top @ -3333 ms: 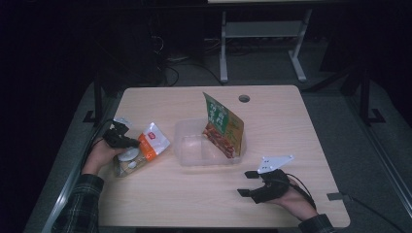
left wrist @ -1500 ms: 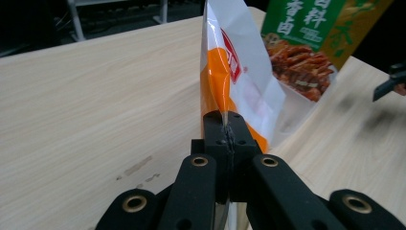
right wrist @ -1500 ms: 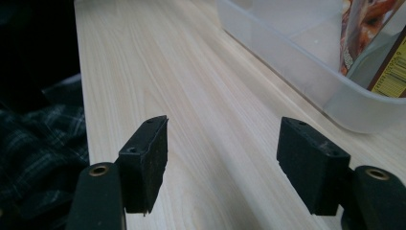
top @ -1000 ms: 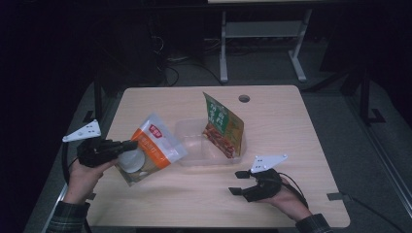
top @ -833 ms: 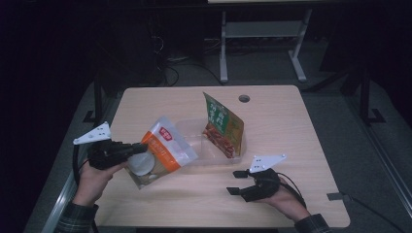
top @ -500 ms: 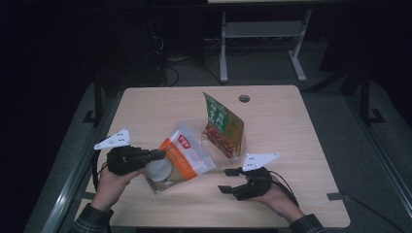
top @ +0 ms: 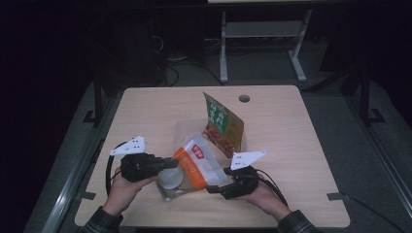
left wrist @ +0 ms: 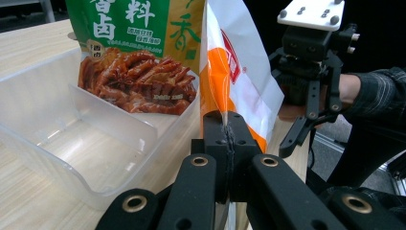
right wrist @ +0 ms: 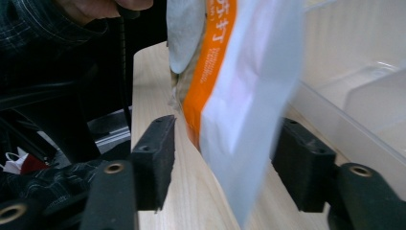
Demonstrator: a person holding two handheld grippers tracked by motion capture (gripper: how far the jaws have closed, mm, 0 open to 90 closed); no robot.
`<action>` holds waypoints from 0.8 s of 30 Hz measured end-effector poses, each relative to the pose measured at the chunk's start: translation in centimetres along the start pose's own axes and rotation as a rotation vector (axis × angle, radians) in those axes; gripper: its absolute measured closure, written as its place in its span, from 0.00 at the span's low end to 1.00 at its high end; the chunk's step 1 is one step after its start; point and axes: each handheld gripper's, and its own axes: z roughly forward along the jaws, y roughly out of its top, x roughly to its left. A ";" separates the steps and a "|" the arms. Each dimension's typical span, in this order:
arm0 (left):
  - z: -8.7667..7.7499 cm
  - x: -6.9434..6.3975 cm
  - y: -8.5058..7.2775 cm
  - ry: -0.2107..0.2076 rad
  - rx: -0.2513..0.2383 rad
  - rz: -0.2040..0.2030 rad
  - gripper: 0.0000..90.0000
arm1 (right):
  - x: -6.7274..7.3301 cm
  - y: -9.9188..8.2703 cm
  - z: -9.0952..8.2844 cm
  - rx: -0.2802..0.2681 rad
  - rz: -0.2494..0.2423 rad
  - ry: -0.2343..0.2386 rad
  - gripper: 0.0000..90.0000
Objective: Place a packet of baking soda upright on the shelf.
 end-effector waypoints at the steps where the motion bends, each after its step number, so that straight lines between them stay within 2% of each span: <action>1: 0.0 0.0 0.0 -0.001 -0.002 -0.001 1.00 | 0.0 0.0 0.2 -0.008 0.005 0.009 0.52; 9: -0.1 0.0 0.0 -0.001 -0.011 -0.006 1.00 | -0.6 0.7 1.7 -0.065 0.040 0.077 0.76; 16: -0.2 0.2 -0.1 0.003 -0.016 -0.014 1.00 | -0.8 1.0 2.0 -0.094 0.064 0.115 0.95; 21: -0.1 0.2 -0.1 0.004 -0.014 -0.013 1.00 | -0.7 1.0 1.8 -0.093 0.046 0.123 0.99; 24: 0.1 0.0 -0.2 0.024 -0.001 0.005 1.00 | -0.6 1.2 1.6 -0.085 0.019 0.121 1.00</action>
